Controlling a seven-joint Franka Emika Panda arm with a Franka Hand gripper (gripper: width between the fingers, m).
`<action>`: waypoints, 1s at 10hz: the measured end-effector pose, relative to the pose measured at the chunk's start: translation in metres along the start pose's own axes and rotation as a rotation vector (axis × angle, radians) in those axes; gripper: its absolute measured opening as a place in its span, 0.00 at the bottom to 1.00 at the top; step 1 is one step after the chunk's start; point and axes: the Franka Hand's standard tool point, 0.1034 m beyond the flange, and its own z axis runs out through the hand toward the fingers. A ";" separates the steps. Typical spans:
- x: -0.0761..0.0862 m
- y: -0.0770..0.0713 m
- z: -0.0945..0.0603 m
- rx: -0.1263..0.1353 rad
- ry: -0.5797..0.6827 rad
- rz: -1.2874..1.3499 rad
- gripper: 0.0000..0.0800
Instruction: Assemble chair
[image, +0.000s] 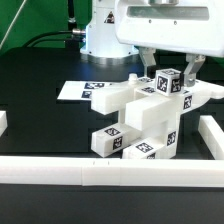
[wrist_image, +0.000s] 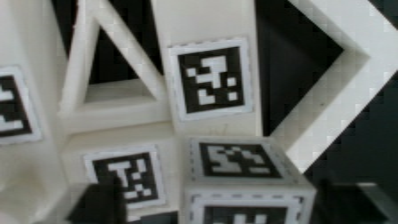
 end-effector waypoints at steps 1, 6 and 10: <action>0.002 -0.001 -0.001 0.006 0.009 -0.143 0.79; 0.003 -0.007 -0.004 -0.009 0.019 -0.679 0.81; 0.003 -0.006 -0.004 -0.030 0.025 -1.010 0.81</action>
Offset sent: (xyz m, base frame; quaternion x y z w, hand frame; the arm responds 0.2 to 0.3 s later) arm 0.0096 0.0124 0.0032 -0.0071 -0.0175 -0.2992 0.9540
